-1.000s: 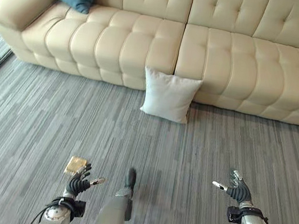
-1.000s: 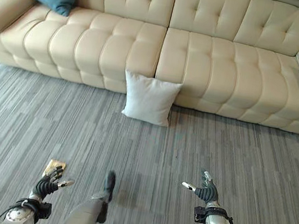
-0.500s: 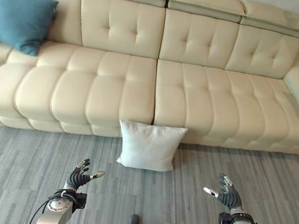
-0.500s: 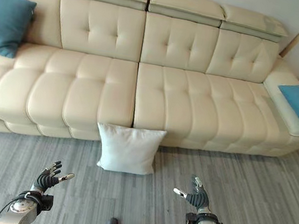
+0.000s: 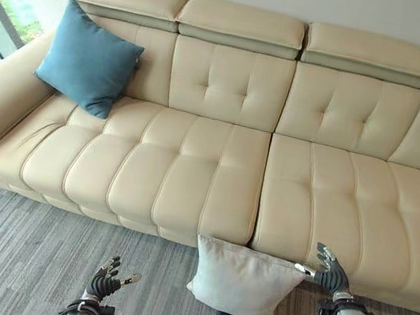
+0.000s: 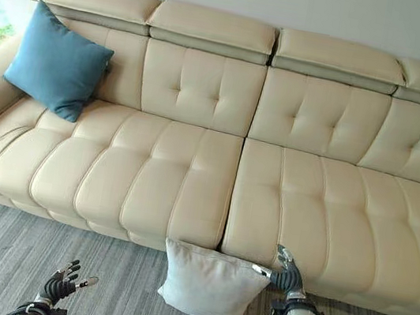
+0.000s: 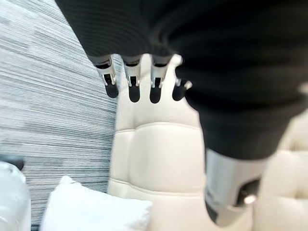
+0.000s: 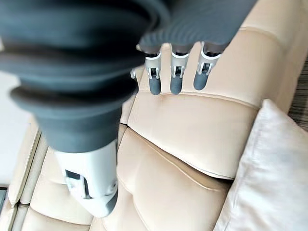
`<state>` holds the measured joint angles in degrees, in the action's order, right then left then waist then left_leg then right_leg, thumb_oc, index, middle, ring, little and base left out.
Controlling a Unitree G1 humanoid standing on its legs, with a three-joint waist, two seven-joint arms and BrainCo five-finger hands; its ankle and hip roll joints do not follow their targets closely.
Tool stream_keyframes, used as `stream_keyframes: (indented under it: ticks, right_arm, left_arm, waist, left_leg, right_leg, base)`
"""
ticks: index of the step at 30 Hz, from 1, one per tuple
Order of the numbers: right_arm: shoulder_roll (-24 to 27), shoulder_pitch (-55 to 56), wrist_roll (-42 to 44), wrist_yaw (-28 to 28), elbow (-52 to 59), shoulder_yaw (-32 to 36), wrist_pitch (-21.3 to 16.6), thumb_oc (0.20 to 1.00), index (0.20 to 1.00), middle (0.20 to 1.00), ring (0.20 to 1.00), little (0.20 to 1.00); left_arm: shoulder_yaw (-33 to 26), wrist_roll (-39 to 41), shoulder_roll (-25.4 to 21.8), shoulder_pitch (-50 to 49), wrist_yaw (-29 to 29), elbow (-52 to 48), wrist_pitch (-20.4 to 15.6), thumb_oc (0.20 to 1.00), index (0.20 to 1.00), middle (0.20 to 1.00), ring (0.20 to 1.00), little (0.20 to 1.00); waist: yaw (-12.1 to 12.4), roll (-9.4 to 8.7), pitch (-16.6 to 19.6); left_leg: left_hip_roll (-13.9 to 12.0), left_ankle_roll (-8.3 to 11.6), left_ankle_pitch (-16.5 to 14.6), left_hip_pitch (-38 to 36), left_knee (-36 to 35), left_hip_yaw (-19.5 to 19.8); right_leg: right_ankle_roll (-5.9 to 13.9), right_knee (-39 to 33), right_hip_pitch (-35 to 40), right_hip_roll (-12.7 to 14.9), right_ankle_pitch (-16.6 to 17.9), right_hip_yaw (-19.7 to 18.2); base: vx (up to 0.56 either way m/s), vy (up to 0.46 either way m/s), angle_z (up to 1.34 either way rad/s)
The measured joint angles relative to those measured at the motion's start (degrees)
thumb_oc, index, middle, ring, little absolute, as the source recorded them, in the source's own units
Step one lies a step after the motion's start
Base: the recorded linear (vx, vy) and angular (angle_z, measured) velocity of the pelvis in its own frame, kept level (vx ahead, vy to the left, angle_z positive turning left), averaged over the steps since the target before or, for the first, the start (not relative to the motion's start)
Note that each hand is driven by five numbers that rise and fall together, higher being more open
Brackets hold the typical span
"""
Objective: Pick up all the scattered cushions and arrange them neatly on the sofa.
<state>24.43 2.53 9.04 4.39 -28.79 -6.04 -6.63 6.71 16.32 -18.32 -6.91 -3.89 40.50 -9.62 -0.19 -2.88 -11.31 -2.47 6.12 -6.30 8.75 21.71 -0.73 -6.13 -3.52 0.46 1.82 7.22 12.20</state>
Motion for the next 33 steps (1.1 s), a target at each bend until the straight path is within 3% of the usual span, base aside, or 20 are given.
stream_keyframes:
  ticks: [1, 2, 4, 6, 11, 14, 15, 18, 19, 21, 23, 24, 25, 26, 27, 28, 30, 31, 33]
  right_arm:
    - [0.19, 0.28, 0.0, 0.01, 0.03, -0.06, -0.04, 1.0, 1.0, 1.0, 1.0, 1.0]
    - [0.39, 0.21, 0.01, 0.05, -0.13, 0.0, -0.19, 1.0, 1.0, 1.0, 1.0, 1.0]
    - [0.22, 1.01, -0.02, 0.2, -0.49, 0.1, -0.22, 1.0, 1.0, 1.0, 1.0, 1.0]
    - [0.1, 2.68, -0.04, 0.16, -0.5, -0.07, -0.18, 1.0, 1.0, 1.0, 1.0, 1.0]
    - [-1.1, -0.54, -0.76, 0.06, -1.08, -0.61, -0.17, 1.0, 1.0, 1.0, 1.0, 1.0]
    - [-1.31, -1.18, -1.18, -0.05, -2.22, -0.8, -0.14, 1.0, 1.0, 1.0, 1.0, 1.0]
    - [-1.56, -1.13, -1.23, -0.07, -2.53, -0.79, 0.08, 1.0, 1.0, 1.0, 1.0, 1.0]
    - [-1.64, -1.21, -1.26, -0.16, -2.72, -0.59, 0.47, 1.0, 1.0, 1.0, 1.0, 1.0]
    - [-1.86, -1.15, -1.41, -0.22, -2.43, -0.63, 0.52, 1.0, 1.0, 1.0, 1.0, 1.0]
    - [-2.31, -1.25, -1.81, -0.23, -2.33, -1.39, 0.59, 1.0, 1.0, 1.0, 1.0, 1.0]
    - [-2.44, -1.47, -2.37, -0.64, -2.29, -2.61, 0.66, 1.0, 1.0, 1.0, 1.0, 1.0]
    - [-2.74, -0.82, -2.38, -0.94, -1.98, -2.52, 0.67, 1.0, 1.0, 1.0, 1.0, 1.0]
    - [-1.8, -0.48, -2.39, -1.27, -2.98, -2.54, 1.05, 1.0, 1.0, 1.0, 1.0, 1.0]
    - [-1.26, -0.25, -2.38, -1.37, -2.95, -2.53, 1.03, 1.0, 1.0, 1.0, 1.0, 1.0]
    - [-0.44, 0.1, -2.38, -1.36, -2.65, -2.46, 1.0, 1.0, 1.0, 1.0, 1.0, 1.0]
    - [0.5, 0.03, -2.34, -1.33, -2.44, -2.43, 0.88, 1.0, 1.0, 1.0, 1.0, 1.0]
    - [1.9, 0.88, -2.31, -1.06, -2.36, -2.1, 0.73, 1.0, 1.0, 1.0, 1.0, 1.0]
    - [2.12, 1.27, -2.31, -0.94, -2.33, -2.14, 0.78, 1.0, 1.0, 1.0, 1.0, 1.0]
    - [1.94, 0.89, -2.29, -0.86, -2.27, -2.35, 0.75, 1.0, 1.0, 1.0, 1.0, 1.0]
  left_arm:
    - [0.09, 0.01, 0.12, 0.27, 0.14, -0.1, -0.04, 1.0, 1.0, 1.0, 1.0, 1.0]
    - [0.13, 0.0, 0.24, 0.49, 0.2, -0.12, -0.09, 1.0, 1.0, 1.0, 1.0, 1.0]
    - [1.34, -0.03, 0.13, 1.37, 0.24, 0.02, -0.17, 1.0, 1.0, 1.0, 1.0, 1.0]
    - [2.04, -0.03, 0.44, 1.12, 0.31, 0.05, -0.13, 1.0, 1.0, 1.0, 1.0, 1.0]
    - [1.92, 0.01, -1.53, 0.47, 0.17, 0.14, -0.04, 1.0, 1.0, 1.0, 1.0, 1.0]
    - [1.65, 0.01, -1.97, 1.14, 0.15, 0.08, -0.03, 1.0, 1.0, 1.0, 1.0, 1.0]
    - [1.59, 0.01, -2.02, 1.09, 0.15, 0.13, -0.09, 1.0, 1.0, 1.0, 1.0, 1.0]
    - [1.56, 0.0, -1.08, 1.28, 0.14, 0.14, -0.08, 1.0, 1.0, 1.0, 1.0, 1.0]
    - [1.56, 0.01, -1.34, 0.69, 0.08, 0.28, 0.05, 1.0, 1.0, 1.0, 1.0, 1.0]
    - [1.46, 0.01, -2.32, 0.07, -0.09, 0.35, 0.06, 1.0, 1.0, 1.0, 1.0, 1.0]
    - [0.5, 0.01, -2.8, 0.02, -0.18, 0.81, 0.06, 1.0, 1.0, 1.0, 1.0, 1.0]
    - [-0.31, 0.02, -2.54, -0.16, -0.42, 0.83, 0.04, 1.0, 1.0, 1.0, 1.0, 1.0]
    - [-0.12, 0.04, -1.05, -0.26, -0.58, 0.65, 0.02, 1.0, 1.0, 1.0, 1.0, 1.0]
    - [0.0, 0.04, -0.36, -0.63, -0.6, 0.46, -0.04, 1.0, 1.0, 1.0, 1.0, 1.0]
    - [0.22, 0.03, 0.58, -1.32, -0.57, 0.22, -0.04, 1.0, 1.0, 1.0, 1.0, 1.0]
    - [0.33, 0.04, 1.37, -1.49, -0.57, 0.29, -0.01, 1.0, 1.0, 1.0, 1.0, 1.0]
    - [0.91, 0.07, 2.13, -0.06, -0.6, 0.69, -0.02, 1.0, 1.0, 1.0, 1.0, 1.0]
    - [1.37, 0.13, 2.06, 1.33, -0.58, 0.65, -0.04, 1.0, 1.0, 1.0, 1.0, 1.0]
    - [1.8, 0.56, 2.02, 1.88, -0.55, 0.66, 0.01, 1.0, 1.0, 1.0, 1.0, 1.0]
  waist:
    - [-0.82, 0.84, 0.0]
    - [-1.15, 1.97, -0.12]
    - [-3.07, 1.82, 0.54]
    - [-3.8, 0.81, 0.6]
    - [-1.82, -0.33, -0.55]
    - [-2.4, -0.49, -1.33]
    - [-2.09, 0.1, -1.73]
    - [-1.92, 1.92, -1.61]
    - [-1.07, 1.54, -1.53]
    - [-0.73, 1.1, -1.48]
    - [-0.77, -0.05, -1.36]
    - [-0.67, -0.61, -1.1]
    - [-0.95, 1.88, -0.99]
    - [-0.89, 2.76, -0.76]
    - [-0.83, 3.1, -0.53]
    - [-0.79, 3.48, -0.46]
    - [-1.48, 2.59, -0.77]
    - [-1.77, 1.01, -1.17]
    - [-1.15, -0.51, -1.44]
  left_leg:
    - [-0.28, -1.2, 4.38, -1.06, -6.87, 0.44]
    - [-0.6, -2.28, 6.69, -1.8, -9.2, 0.26]
    - [1.31, -4.1, 8.18, -9.4, -22.96, -0.07]
    - [3.75, -5.28, 8.98, -11.43, -25.16, -1.38]
    - [3.56, -6.56, 8.22, -12.21, -25.85, -6.51]
    - [3.7, -7.58, 7.01, -11.88, -25.17, -6.1]
    - [2.98, -8.34, 7.92, -11.76, -25.18, -6.3]
    - [1.1, -7.3, 7.54, -10.34, -24.9, -5.7]
    - [0.75, -6.74, 7.95, -9.76, -24.85, -5.59]
    - [0.41, -5.82, 8.28, -9.36, -25.12, -4.44]
    - [-0.18, -3.65, 8.71, -9.32, -25.19, -4.42]
    - [-0.56, -2.76, 8.93, -9.09, -25.12, -4.07]
    - [-4.57, -2.19, 9.8, -9.77, -26.15, -2.64]
    - [-6.15, -1.75, 10.71, -9.71, -25.94, -2.52]
    - [-8.45, -0.83, 12.02, -9.26, -24.55, -2.01]
    - [-9.24, -1.57, 13.73, -8.54, -23.76, -1.34]
    - [-9.82, 1.89, 18.36, -5.24, -21.1, -0.43]
    - [-9.41, 1.61, 20.26, -4.5, -20.86, -0.48]
    - [-7.79, 1.35, 17.9, -4.53, -17.51, -1.43]
  right_leg:
    - [2.41, 0.26, 1.14, 0.09, -1.03, -0.51]
    - [4.22, 0.79, 1.54, -0.42, -2.15, -1.09]
    - [7.81, -0.08, 1.33, 1.33, -2.61, -3.33]
    - [10.64, -1.15, 2.19, 3.77, -1.91, -5.86]
    - [11.21, 4.34, -2.97, 3.72, -0.56, -8.68]
    - [13.27, 6.79, -3.71, 4.72, -2.81, -7.39]
    - [12.87, 8.06, -4.08, 5.08, -3.96, -7.78]
    - [13.22, 15.05, -7.06, 8.32, -7.33, -8.23]
    - [13.8, 11.45, -6.18, 11.84, -7.18, -9.03]
    - [14.22, 6.61, -3.97, 13.73, -6.96, -9.01]
    - [14.87, 4.14, -2.34, 13.65, -6.53, -7.78]
    - [16.37, 2.62, -1.12, 13.07, -4.62, -7.09]
    - [15.28, 1.73, 0.16, 8.85, -3.76, -6.03]
    - [14.57, 1.17, 0.51, 6.91, -3.71, -5.87]
    - [12.35, -1.07, 1.42, 4.68, -3.04, -5.44]
    - [11.59, -1.26, 2.18, 3.04, -2.91, -5.04]
    - [10.02, -1.57, 2.14, 2.35, -3.54, -3.15]
    - [8.66, -1.59, 1.83, 3.16, -3.35, -2.14]
    - [7.51, -1.48, 1.87, 3.32, -3.3, -1.71]
  base:
    - [0.03, 0.062, -0.17]
    - [0.01, 0.094, -0.2]
    - [-0.02, 0.076, -0.39]
    - [-0.07, 0.087, -0.46]
    - [-0.12, 0.019, -0.62]
    - [-0.05, -0.112, 0.03]
    - [-0.04, -0.251, 0.07]
    - [0.04, -0.258, 0.03]
    - [0.07, -0.318, -0.1]
    - [0.12, -0.424, -0.01]
    - [0.09, -0.319, 0.09]
    - [0.11, -0.473, 0.29]
    - [0.07, -0.335, 0.22]
    - [0.04, -0.413, 0.1]
    - [0.0, -0.255, -0.07]
    - [-0.01, -0.324, 0.15]
    - [-0.01, -0.129, 0.47]
    - [-0.02, -0.09, 0.31]
    - [-0.04, -0.124, 0.12]
